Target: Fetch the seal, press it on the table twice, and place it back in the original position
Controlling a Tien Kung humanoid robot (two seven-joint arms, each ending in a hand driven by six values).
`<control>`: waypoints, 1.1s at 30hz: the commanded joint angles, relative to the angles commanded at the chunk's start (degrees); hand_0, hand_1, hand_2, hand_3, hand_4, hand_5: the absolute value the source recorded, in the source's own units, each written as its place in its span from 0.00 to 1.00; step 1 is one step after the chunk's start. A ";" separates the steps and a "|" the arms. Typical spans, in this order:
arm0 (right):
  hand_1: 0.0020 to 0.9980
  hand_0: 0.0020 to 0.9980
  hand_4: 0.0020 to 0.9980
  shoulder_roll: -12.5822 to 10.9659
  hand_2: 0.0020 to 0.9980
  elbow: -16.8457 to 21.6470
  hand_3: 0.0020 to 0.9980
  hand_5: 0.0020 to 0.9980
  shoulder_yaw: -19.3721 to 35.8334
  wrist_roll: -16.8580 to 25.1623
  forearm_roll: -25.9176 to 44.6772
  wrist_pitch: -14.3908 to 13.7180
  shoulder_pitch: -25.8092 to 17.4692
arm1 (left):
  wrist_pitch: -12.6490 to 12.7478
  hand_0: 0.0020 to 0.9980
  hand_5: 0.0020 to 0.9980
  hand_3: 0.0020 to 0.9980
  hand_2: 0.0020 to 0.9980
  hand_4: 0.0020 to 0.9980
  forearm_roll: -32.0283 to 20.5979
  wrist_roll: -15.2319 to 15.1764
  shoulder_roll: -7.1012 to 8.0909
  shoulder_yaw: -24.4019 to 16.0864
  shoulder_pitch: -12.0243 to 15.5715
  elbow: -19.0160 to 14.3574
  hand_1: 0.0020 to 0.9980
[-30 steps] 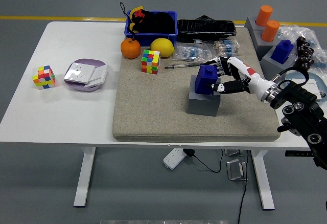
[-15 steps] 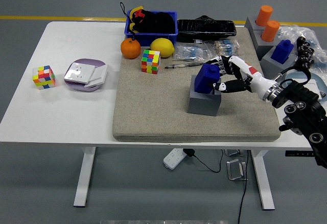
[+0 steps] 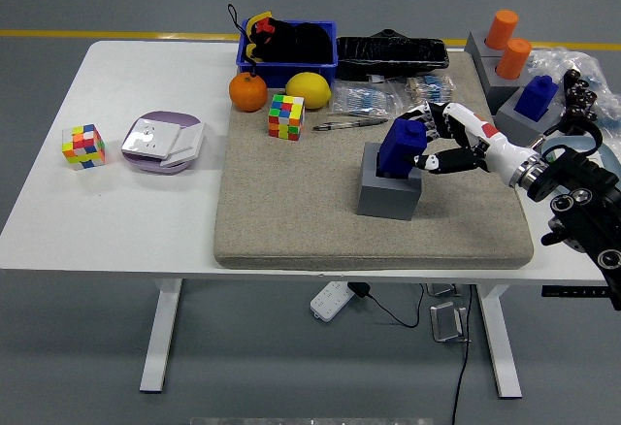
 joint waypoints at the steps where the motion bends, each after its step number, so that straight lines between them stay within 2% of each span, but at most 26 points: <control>1: 0.38 0.49 0.65 -0.07 0.37 0.03 0.43 0.00 -0.01 0.01 -0.15 0.00 0.01 | -0.01 0.82 0.39 0.84 0.79 0.80 0.02 -0.01 0.01 -0.04 -0.03 -0.02 0.82; 8: 0.38 0.49 0.65 -0.49 0.37 0.56 0.43 0.00 -0.09 0.03 -0.98 0.06 0.09 | -0.01 0.82 0.39 0.84 0.79 0.80 0.04 -0.05 -0.03 -0.25 -0.16 -0.02 0.82; 19: 0.38 0.49 0.66 -0.54 0.37 3.80 0.43 0.00 -0.48 -0.53 -1.38 0.72 -0.13 | -0.03 0.82 0.39 0.84 0.79 0.80 0.05 -0.04 -0.11 -0.34 -0.10 0.01 0.82; 33: 0.38 0.49 0.66 -0.72 0.37 3.82 0.44 0.00 -0.95 -0.25 -2.38 0.69 0.17 | -0.02 0.82 0.39 0.84 0.79 0.80 -0.15 -0.02 -0.07 -0.18 -0.09 0.06 0.82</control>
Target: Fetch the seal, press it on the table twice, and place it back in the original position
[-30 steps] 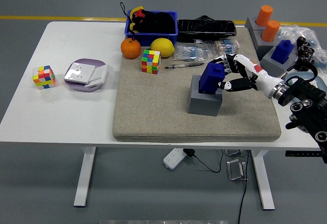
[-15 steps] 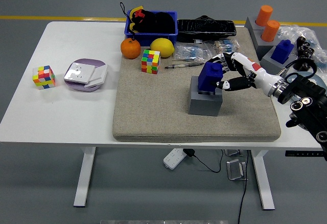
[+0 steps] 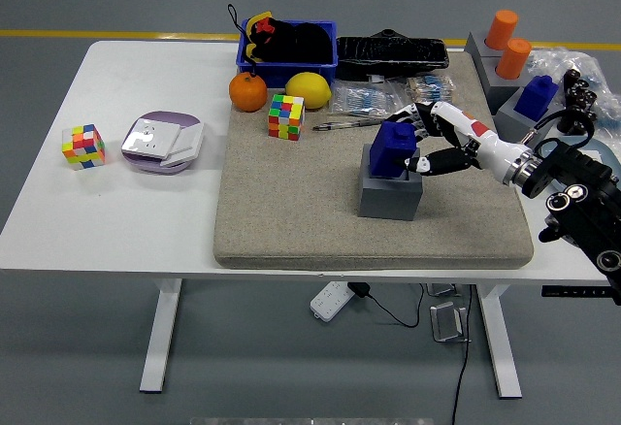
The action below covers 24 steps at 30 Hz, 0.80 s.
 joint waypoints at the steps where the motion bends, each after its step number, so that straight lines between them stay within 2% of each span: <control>1: 0.38 0.49 0.66 -0.05 0.37 0.03 0.44 0.00 0.11 0.01 -0.25 0.03 0.03 | 0.00 0.82 0.39 0.84 0.79 0.80 0.02 0.00 0.01 -0.02 0.00 -0.01 0.82; 24: 0.38 0.49 0.66 -0.31 0.37 2.28 0.44 0.00 1.92 0.19 -9.04 1.16 0.27 | -0.02 0.82 0.40 0.84 0.79 0.80 -0.02 0.01 0.00 -0.08 0.07 0.03 0.82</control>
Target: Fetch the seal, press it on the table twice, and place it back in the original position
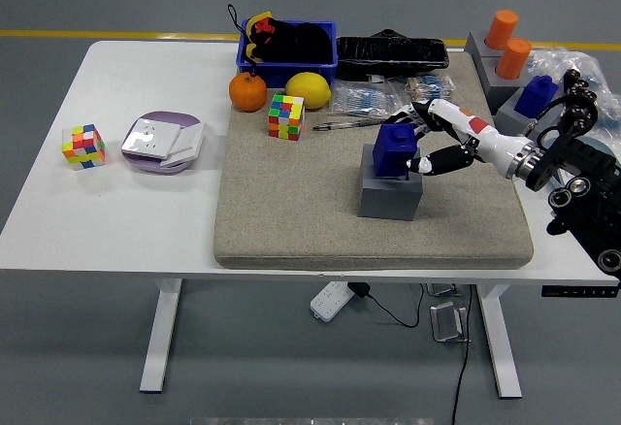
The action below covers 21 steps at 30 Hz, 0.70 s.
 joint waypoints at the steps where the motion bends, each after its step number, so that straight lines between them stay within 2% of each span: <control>1: 0.38 0.49 0.66 0.04 0.37 0.03 0.44 0.00 -0.02 0.01 -0.27 -0.04 0.01 | 0.00 0.82 0.40 0.84 0.79 0.80 0.00 0.00 -0.01 -0.01 0.00 0.00 0.82; 9: 0.38 0.49 0.66 0.44 0.37 0.85 0.44 0.00 -0.01 -0.59 -1.20 -0.19 0.12 | 0.00 0.82 0.39 0.84 0.79 0.80 0.09 -0.02 -0.06 -0.10 -0.06 -0.06 0.82; 21: 0.38 0.49 0.67 0.79 0.37 0.95 0.44 0.00 0.63 -3.60 -1.32 -0.15 0.26 | 0.03 0.82 0.39 0.84 0.79 0.80 0.02 -0.02 -0.07 -0.10 0.00 -0.01 0.82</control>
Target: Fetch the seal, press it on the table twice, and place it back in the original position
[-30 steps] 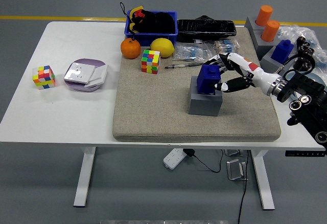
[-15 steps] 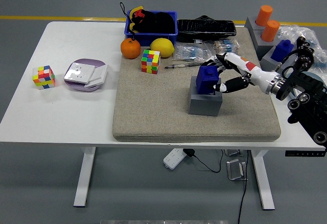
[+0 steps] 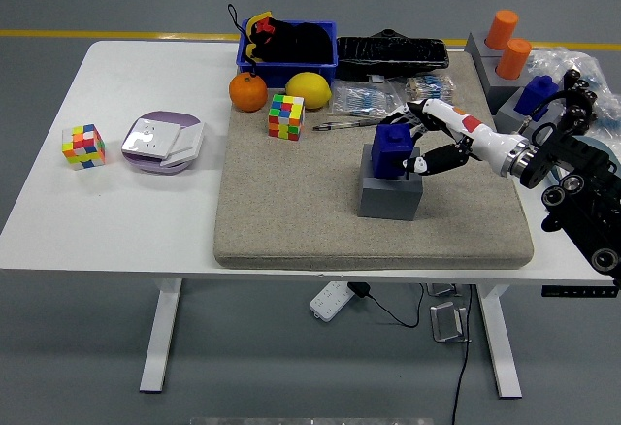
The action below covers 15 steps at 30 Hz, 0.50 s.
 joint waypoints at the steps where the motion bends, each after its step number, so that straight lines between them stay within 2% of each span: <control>1: 0.38 0.49 0.67 0.00 0.37 0.03 0.44 0.00 0.10 -0.27 0.12 0.06 -0.02 | 0.00 0.82 0.39 0.84 0.79 0.80 0.01 0.00 0.01 -0.01 -0.01 0.00 0.82; 15: 0.38 0.49 0.67 0.03 0.36 2.40 0.44 0.00 2.69 -6.26 0.64 1.24 -0.70 | -0.02 0.82 0.39 0.84 0.79 0.80 0.03 -0.02 0.09 -0.12 0.04 -0.02 0.82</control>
